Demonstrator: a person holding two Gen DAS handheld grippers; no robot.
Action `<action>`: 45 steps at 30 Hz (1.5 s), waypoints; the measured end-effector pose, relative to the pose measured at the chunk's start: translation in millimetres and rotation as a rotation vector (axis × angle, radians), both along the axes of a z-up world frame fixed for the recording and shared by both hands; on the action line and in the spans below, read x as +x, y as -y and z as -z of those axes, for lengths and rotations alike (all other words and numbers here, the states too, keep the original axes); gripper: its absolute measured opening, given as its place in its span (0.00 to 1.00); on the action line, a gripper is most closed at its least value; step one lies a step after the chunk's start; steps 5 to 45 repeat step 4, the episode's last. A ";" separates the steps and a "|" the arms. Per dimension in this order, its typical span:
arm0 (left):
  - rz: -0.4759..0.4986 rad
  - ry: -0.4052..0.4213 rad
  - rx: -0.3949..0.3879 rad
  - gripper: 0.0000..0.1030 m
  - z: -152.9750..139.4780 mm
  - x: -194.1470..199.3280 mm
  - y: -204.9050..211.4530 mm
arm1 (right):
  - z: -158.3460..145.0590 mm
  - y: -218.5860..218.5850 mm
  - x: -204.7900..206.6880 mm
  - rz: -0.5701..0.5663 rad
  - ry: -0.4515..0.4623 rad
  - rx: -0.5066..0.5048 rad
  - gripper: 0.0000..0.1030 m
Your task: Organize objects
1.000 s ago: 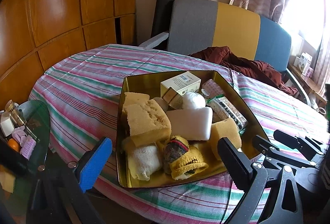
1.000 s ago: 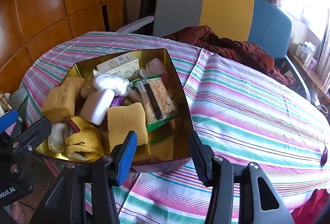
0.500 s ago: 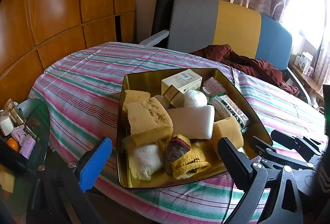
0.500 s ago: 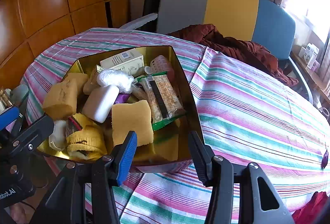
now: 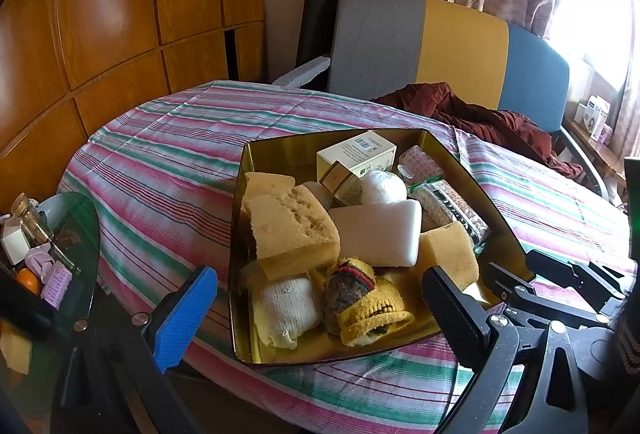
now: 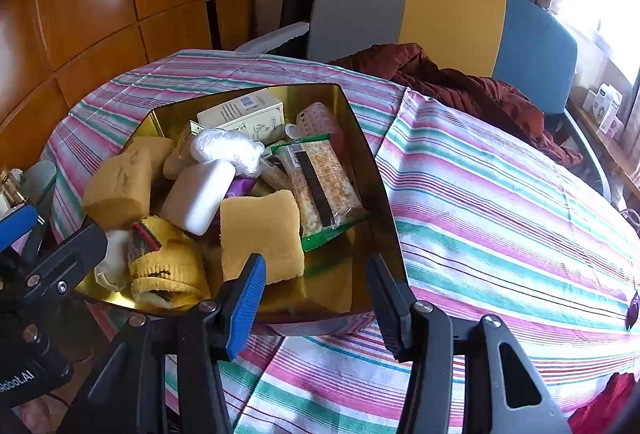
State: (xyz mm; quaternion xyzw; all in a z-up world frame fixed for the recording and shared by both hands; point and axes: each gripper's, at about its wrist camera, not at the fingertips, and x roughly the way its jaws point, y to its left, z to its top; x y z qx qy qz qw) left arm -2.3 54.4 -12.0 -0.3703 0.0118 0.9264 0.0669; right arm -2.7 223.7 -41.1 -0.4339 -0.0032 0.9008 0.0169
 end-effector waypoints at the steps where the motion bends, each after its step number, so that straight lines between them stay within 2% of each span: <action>1: -0.002 0.000 0.001 1.00 -0.2 0.3 0.2 | 0.2 0.1 0.0 0.000 0.000 -0.001 0.50; 45: -0.009 -0.007 0.004 1.00 -1.1 0.0 1.7 | 0.2 -0.2 0.4 0.004 -0.008 -0.004 0.50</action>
